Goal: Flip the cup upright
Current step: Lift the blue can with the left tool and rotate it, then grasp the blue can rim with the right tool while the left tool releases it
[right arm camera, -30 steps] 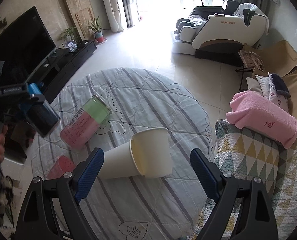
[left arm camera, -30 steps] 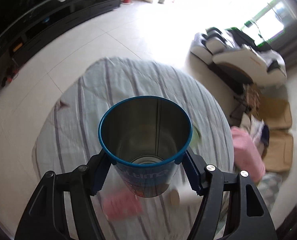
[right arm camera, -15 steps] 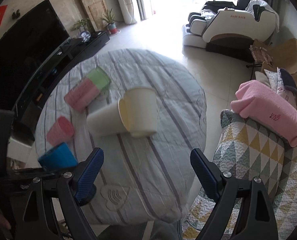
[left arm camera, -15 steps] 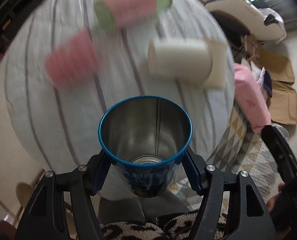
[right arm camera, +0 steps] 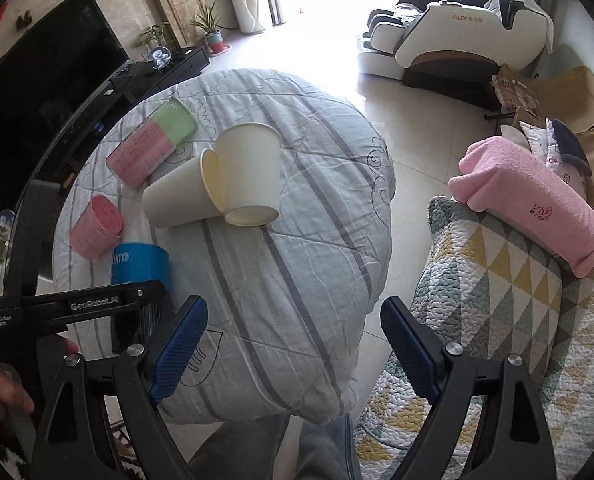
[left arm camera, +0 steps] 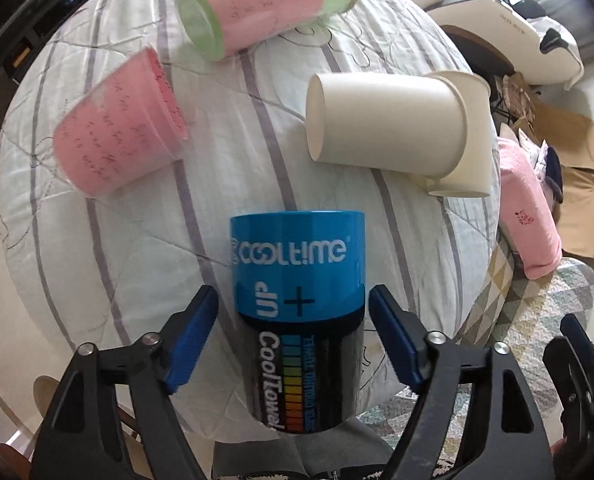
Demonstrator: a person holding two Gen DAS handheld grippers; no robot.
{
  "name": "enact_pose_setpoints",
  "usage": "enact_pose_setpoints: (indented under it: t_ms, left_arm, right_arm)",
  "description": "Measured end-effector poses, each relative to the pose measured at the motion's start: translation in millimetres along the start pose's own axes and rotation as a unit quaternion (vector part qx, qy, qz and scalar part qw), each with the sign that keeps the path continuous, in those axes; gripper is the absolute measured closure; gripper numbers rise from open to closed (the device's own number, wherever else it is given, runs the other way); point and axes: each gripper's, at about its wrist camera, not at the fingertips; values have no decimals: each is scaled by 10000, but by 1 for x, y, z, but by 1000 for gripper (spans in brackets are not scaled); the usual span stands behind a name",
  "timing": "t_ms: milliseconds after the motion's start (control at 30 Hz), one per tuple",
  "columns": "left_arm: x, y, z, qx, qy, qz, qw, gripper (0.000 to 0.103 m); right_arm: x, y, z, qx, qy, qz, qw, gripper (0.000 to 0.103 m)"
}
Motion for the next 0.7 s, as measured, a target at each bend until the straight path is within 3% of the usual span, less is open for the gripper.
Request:
enact_pose_setpoints:
  t_ms: [100, 267, 500, 700]
  left_arm:
    - [3, -15, -3, 56, -7, 96, 9999, 10]
    - [10, -48, -1, 85, -113, 485, 9987, 9]
    - [35, -107, -11, -432, -218, 1274, 9907, 5]
    - [39, -126, -25, -778, -108, 1403, 9870, 4]
  right_arm:
    - [-5, -2, -2, -77, -11, 55, 10000, 14]
    - [-15, -5, -12, -349, -146, 173, 9991, 13]
    - [-29, -6, -44, -778, -594, 133, 9951, 13]
    - [-37, 5, -83, -863, -915, -129, 9920, 13]
Point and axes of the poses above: each gripper's, at about its wrist camera, not at the fingertips, and y roughly the way its jaws point, z to its right, x to its underside, and after that the axes turned 6 degrees about x, right-handed
